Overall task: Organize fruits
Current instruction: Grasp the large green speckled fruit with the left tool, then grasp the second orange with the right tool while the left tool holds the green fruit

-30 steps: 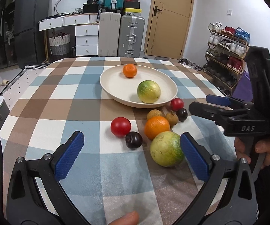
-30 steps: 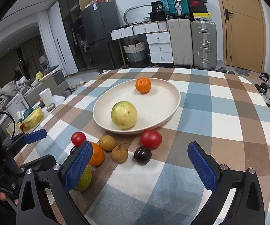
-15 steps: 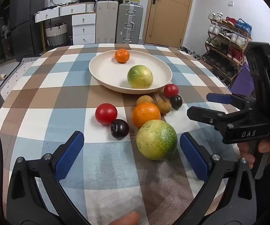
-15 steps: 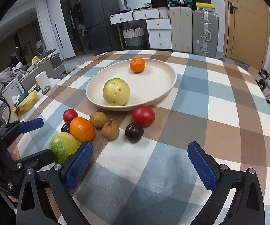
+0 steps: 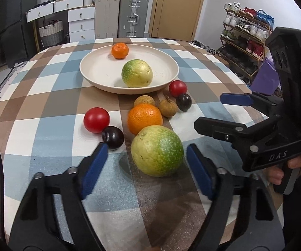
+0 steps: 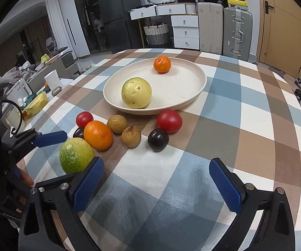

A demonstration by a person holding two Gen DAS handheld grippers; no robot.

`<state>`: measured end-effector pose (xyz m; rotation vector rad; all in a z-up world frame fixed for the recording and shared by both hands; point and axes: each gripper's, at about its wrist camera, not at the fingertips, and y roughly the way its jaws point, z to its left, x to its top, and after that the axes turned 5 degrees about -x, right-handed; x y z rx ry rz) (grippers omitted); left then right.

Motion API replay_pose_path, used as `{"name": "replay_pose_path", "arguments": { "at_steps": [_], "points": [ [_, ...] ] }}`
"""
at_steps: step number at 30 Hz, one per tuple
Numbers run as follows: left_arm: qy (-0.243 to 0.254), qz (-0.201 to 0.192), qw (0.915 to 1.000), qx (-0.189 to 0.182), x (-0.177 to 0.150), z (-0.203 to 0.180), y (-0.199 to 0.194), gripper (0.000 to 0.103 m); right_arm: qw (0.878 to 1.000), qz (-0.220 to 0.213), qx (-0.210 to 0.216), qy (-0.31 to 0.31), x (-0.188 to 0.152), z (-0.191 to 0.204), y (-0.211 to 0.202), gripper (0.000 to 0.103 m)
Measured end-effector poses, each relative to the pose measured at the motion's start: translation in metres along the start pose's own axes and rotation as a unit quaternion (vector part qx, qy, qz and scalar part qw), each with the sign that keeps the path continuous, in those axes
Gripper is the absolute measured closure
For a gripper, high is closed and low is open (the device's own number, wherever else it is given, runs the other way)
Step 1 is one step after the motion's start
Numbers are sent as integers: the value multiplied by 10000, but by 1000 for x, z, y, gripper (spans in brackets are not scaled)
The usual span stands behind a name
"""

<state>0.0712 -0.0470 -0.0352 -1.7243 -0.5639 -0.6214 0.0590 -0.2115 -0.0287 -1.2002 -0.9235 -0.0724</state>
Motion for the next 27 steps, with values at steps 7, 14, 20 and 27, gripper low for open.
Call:
{"name": "replay_pose_path", "arguments": {
  "at_steps": [7, 14, 20, 27],
  "points": [
    [119, -8, 9996, -254, -2, -4, -1, 55, 10000, -31, 17, 48, 1, -1, 0, 0],
    [139, -257, 9989, -363, 1, 1, -13, 55, 10000, -1, 26, 62, 1, -1, 2, 0],
    [-4, -519, 9983, -261, 5, 22, -32, 55, 10000, 32, 46, 38, 2, 4, 6, 0],
    [-180, -642, 9977, -88, 10, 47, -35, 55, 9991, -165, 340, -209, 4, 23, 3, 1]
  ]
}}
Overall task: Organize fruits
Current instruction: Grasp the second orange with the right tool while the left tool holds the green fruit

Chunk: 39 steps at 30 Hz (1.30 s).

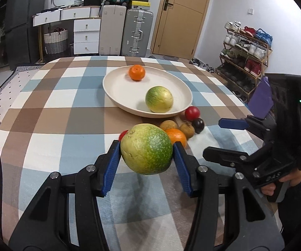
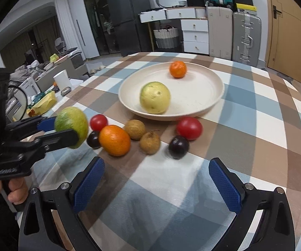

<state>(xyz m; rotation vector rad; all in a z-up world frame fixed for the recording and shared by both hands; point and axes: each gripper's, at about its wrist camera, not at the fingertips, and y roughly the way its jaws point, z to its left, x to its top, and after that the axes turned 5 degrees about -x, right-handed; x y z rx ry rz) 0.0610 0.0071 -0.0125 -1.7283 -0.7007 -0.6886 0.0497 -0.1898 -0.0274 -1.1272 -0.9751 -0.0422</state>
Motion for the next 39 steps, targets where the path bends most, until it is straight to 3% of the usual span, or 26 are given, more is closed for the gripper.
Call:
{"name": "replay_pose_path", "arguments": {
  "at_steps": [7, 11, 22, 31, 39],
  "points": [
    [-72, -61, 9999, 70, 1, 12, 5, 55, 9999, -103, 118, 20, 6, 8, 3, 10],
    [-197, -76, 9998, -12, 1, 18, 5, 55, 9980, -173, 616, 7, 9, 16, 2, 11],
    [-298, -149, 9994, 8, 2, 24, 3, 55, 9972, -148, 658, -313, 15, 36, 10, 43],
    [-323, -138, 9994, 22, 3, 25, 5, 54, 9974, 6, 442, -561, 19, 52, 25, 49],
    [-273, -127, 9995, 32, 2, 22, 5, 54, 9983, 44, 213, -535, 20, 46, 29, 63]
  ]
}}
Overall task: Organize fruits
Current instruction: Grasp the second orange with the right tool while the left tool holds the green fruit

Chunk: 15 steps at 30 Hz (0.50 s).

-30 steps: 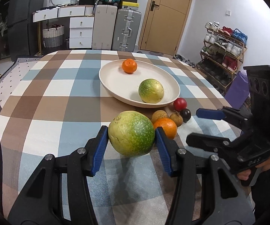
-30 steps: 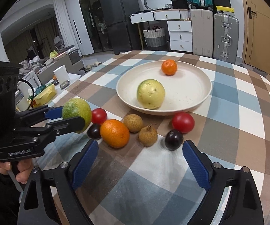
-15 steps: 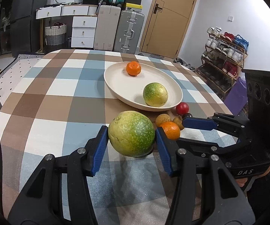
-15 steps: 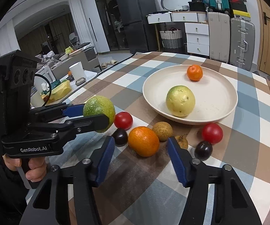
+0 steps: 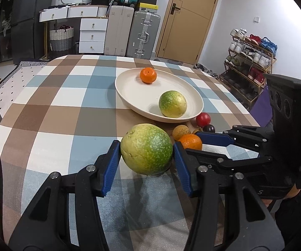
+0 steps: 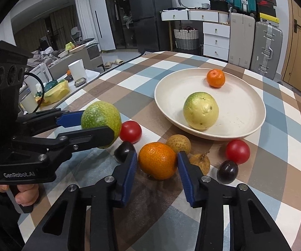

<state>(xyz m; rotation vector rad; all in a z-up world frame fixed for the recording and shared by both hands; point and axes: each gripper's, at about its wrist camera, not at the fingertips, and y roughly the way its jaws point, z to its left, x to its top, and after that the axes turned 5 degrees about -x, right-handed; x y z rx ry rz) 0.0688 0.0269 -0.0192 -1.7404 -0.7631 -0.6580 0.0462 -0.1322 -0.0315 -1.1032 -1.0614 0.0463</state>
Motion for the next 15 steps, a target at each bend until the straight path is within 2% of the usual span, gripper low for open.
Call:
{"name": "replay_pose_path", "arguments": {
  "at_steps": [6, 15],
  "points": [
    [0, 1, 10000, 1, 0, 0, 0, 54, 9999, -147, 70, -47, -2, 2, -8, 65],
    [8, -25, 10000, 20, 1, 0, -1, 55, 9984, -464, 132, 292, -1, -15, -27, 65]
  ]
}}
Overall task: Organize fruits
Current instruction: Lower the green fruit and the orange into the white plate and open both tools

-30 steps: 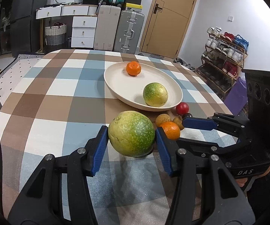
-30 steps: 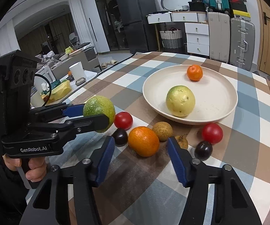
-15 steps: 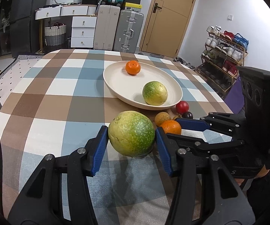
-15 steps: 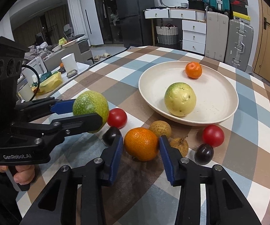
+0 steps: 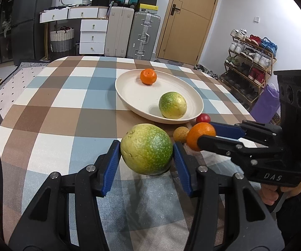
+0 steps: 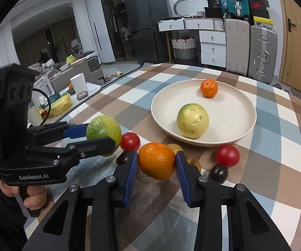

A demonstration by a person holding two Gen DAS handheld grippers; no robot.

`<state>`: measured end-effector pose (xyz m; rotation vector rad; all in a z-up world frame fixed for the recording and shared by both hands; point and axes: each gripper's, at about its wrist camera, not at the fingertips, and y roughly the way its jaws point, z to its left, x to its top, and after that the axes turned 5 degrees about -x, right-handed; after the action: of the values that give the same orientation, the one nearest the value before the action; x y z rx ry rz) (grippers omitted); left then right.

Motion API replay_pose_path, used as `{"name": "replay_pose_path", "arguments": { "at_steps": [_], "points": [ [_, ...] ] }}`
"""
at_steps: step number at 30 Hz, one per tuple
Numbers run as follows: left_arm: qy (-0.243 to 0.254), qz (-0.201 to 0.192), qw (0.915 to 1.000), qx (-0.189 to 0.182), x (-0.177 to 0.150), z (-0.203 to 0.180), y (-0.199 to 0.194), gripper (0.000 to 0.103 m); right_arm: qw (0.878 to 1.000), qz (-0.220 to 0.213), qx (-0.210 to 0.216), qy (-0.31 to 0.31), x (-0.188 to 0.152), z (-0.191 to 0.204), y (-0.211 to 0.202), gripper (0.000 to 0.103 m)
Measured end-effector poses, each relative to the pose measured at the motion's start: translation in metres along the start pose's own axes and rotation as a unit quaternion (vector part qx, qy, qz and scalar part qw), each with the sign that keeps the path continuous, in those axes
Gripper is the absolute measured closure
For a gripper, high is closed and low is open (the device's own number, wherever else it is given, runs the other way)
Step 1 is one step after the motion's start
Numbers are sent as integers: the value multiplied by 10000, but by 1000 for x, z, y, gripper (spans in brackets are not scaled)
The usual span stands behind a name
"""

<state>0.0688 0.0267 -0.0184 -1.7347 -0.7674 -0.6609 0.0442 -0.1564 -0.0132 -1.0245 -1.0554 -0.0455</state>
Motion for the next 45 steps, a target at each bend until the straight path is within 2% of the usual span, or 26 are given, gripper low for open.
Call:
{"name": "replay_pose_path", "arguments": {
  "at_steps": [7, 15, 22, 32, 45],
  "points": [
    [108, -20, 9999, 57, 8, -6, 0, 55, 9993, -295, -120, 200, 8, -10, -19, 65],
    [323, -219, 9992, 95, 36, -15, 1, 54, 9969, -520, -311, 495, 21, -27, -32, 65],
    [338, -279, 9990, 44, 59, -16, 16, 54, 9942, -661, -466, 716, 32, -43, -35, 65],
    [385, -297, 9988, 77, 81, -13, 47, 54, 9905, -672, -563, 1063, 42, -65, -22, 65],
    [348, -142, 9989, 263, 87, 1, 85, 54, 9888, -435, -648, 1274, 39, -83, 7, 65]
  ]
}}
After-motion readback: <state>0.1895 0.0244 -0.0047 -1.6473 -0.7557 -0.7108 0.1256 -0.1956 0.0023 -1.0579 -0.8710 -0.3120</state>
